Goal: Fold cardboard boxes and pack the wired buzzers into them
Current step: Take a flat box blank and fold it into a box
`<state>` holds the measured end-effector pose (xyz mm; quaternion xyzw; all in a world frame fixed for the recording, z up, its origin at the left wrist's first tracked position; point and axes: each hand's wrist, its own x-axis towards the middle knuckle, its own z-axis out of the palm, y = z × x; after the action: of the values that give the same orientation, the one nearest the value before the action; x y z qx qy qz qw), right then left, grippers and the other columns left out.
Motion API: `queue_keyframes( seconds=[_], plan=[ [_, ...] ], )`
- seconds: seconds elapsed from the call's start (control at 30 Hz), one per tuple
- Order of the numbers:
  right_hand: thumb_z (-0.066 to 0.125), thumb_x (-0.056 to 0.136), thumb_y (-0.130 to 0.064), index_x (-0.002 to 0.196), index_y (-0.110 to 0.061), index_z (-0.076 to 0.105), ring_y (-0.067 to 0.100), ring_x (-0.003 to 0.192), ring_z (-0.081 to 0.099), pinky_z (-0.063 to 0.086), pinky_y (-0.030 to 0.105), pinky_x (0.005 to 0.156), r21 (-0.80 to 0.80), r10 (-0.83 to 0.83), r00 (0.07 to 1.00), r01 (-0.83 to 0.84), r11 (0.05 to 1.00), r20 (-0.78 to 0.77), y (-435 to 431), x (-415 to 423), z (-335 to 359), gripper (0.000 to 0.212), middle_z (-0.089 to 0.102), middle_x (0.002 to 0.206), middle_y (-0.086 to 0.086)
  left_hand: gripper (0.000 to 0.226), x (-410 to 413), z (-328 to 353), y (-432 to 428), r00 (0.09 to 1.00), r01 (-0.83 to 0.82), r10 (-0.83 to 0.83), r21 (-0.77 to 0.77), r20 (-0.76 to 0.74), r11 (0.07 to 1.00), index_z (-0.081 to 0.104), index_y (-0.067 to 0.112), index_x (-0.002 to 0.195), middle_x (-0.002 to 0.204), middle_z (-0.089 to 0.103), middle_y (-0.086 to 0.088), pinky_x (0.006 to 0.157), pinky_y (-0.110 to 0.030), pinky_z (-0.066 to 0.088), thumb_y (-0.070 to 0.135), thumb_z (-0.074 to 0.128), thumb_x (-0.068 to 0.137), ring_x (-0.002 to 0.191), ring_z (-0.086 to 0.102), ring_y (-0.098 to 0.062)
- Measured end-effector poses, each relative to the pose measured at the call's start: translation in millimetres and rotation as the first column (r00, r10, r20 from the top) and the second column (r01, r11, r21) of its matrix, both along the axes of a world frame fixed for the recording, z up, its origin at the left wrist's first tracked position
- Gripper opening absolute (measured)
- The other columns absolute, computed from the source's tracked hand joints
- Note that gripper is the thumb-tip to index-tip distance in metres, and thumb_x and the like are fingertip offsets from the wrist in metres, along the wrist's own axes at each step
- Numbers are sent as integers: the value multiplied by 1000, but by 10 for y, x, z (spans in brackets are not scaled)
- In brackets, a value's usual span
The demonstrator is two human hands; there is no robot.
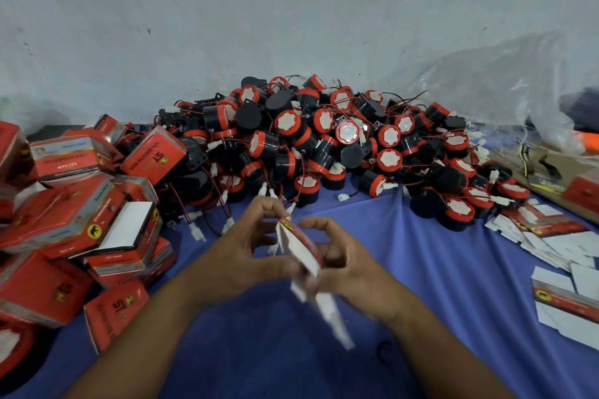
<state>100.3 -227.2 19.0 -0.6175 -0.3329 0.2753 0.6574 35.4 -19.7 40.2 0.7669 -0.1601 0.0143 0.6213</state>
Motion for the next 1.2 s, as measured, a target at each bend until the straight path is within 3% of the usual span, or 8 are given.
queue_keyframes(
  seconds=[0.1,0.23,0.4,0.53,0.67,0.83,1.0,1.2],
  plan=[
    [78,75,-26,131,-32,53,12,60,57,47,22,59,72,-126,990,131,989,-64,3,39,16,61,63,74,1,54,37,-85,-28,996,-57,58,21,-61,998,48,28,115,108,63,6,85,-50,55,46,79,75,97,62,-29],
    [90,55,-63,138,-18,50,14,72,53,44,30,81,149,-155,965,188,971,-209,-59,121,-20,102,55,74,1,48,85,-160,-86,985,17,-2,82,-172,996,48,34,121,103,58,0,89,-43,48,37,62,75,89,53,-24],
    [87,67,-18,134,-9,50,11,68,57,48,21,67,191,-7,970,55,980,-243,-92,129,-15,77,56,76,-2,54,75,-163,-97,986,-14,15,7,-166,1000,60,35,127,83,44,-11,78,-26,47,55,70,78,75,48,-14],
    [68,76,-3,130,-4,53,9,62,48,44,20,61,222,-80,972,129,966,-219,-24,88,30,56,53,73,-3,76,79,-200,-206,986,-115,87,-206,-139,972,61,10,114,79,39,-12,77,-39,37,73,67,73,74,35,-27],
    [61,85,-9,113,-9,70,13,73,51,45,26,71,184,-263,962,272,945,-72,45,45,-5,30,58,79,2,55,87,-167,-217,970,-67,-38,-416,-239,907,62,15,121,73,43,-2,66,-24,51,42,76,74,63,48,-12],
    [61,89,-16,100,-6,74,21,86,63,51,38,80,246,-279,954,299,922,-113,56,41,-3,19,71,93,14,56,34,-117,-135,938,101,-185,-279,-294,955,59,33,133,90,56,3,74,-24,48,20,68,79,75,51,-8],
    [70,83,-24,101,-20,76,13,88,67,53,28,74,146,-291,955,296,944,-55,94,-17,-18,19,74,98,2,58,72,-150,-199,951,-136,103,-96,-290,986,65,44,121,93,61,-7,93,-46,49,17,58,71,92,58,-23],
    [76,80,-23,102,-11,73,17,77,52,45,37,81,271,-303,857,436,858,-418,142,-7,39,25,58,82,5,84,167,-63,-370,990,-120,105,-195,-89,973,51,36,131,132,58,21,92,-18,49,78,67,61,127,49,6]
  ],
)
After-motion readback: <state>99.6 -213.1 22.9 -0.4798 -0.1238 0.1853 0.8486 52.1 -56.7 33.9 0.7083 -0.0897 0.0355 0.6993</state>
